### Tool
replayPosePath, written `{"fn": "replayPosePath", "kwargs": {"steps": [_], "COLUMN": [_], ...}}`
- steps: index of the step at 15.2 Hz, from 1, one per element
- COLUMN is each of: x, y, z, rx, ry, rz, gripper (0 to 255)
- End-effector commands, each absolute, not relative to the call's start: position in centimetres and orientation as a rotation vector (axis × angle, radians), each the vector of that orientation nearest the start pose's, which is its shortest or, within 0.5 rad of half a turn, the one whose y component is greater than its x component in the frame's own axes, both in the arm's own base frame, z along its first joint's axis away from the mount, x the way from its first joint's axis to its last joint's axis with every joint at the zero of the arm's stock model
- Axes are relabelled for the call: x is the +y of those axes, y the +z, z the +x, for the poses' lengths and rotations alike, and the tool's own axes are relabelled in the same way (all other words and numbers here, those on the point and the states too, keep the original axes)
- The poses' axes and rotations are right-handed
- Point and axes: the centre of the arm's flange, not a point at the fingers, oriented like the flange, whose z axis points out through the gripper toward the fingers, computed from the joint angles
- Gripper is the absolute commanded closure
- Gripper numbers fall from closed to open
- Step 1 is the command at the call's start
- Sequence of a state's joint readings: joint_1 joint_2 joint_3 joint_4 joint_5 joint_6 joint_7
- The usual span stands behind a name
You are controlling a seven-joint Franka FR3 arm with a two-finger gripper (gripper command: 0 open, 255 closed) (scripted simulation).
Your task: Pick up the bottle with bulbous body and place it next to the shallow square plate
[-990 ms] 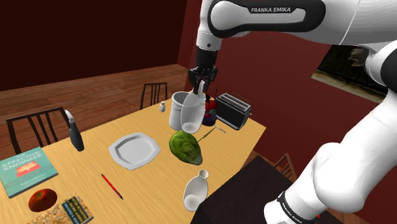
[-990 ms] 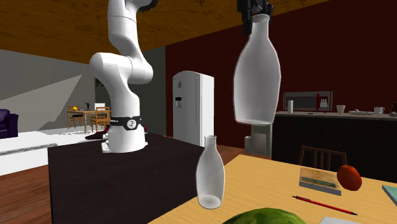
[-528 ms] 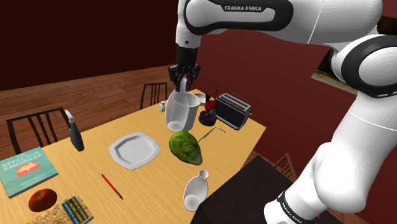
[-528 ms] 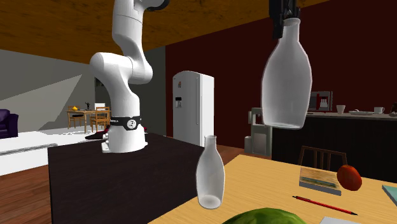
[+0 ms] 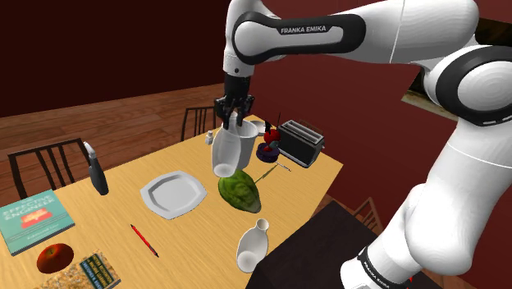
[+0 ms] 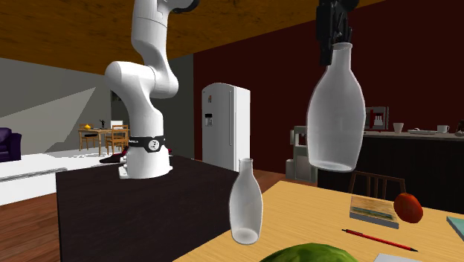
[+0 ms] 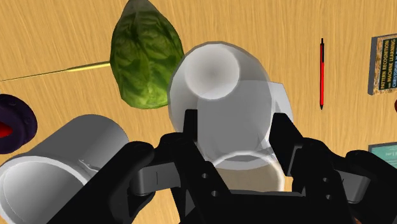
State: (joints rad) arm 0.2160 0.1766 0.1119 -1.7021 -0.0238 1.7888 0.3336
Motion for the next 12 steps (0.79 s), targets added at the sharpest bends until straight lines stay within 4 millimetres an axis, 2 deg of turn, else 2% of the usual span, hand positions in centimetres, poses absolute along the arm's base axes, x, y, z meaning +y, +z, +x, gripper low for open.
{"fn": "replayPosePath", "kwargs": {"steps": [1, 12], "x": [19.0, 19.0], "y": [46.8, 41.0], "z": [57.4, 57.4], "rx": [0.000, 0.000], "ry": [0.130, 0.130], "rz": [-3.171, -3.171], "gripper": [255, 255]}}
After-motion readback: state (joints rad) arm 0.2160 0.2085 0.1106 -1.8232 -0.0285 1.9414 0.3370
